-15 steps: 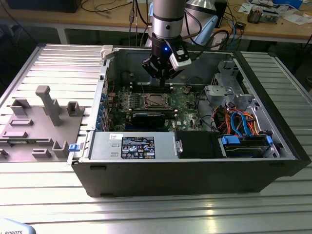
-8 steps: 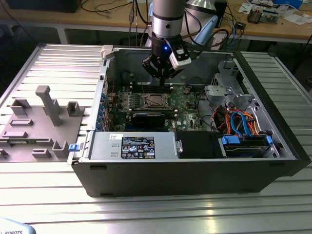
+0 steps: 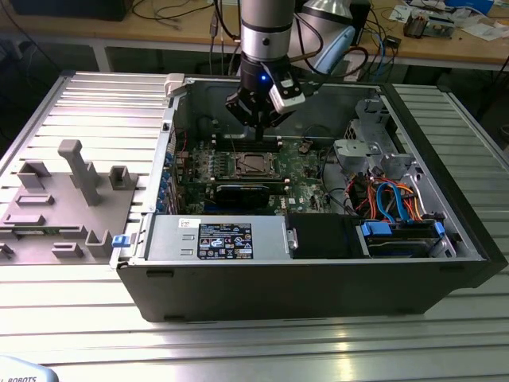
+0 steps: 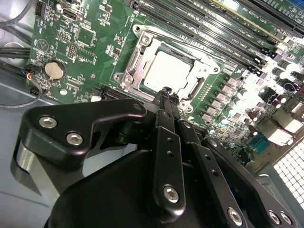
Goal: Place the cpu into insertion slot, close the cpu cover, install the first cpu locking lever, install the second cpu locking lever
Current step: 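Install the first cpu locking lever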
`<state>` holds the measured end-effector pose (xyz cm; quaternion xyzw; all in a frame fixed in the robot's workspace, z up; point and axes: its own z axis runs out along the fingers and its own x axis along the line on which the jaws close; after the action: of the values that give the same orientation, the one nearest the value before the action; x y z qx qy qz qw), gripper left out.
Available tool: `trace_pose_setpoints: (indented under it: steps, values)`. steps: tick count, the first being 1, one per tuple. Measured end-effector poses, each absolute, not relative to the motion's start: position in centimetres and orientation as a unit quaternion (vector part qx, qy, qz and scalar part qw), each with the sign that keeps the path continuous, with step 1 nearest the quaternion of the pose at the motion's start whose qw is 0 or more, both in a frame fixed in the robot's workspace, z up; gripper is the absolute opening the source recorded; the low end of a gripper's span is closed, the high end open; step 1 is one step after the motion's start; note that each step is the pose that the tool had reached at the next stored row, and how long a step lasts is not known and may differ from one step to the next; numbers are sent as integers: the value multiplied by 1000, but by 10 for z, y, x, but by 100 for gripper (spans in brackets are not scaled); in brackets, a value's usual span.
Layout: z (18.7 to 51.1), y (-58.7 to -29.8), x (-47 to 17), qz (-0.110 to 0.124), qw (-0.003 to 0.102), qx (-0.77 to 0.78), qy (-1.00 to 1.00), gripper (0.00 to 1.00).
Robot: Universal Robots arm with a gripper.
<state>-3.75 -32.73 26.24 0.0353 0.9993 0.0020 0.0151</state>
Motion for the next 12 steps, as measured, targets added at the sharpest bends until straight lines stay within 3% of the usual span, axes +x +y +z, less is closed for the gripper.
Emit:
trace_pose_setpoints:
  steps: [12]
  values:
    - [262, -320, -49, 2, 15, 35, 999, 11]
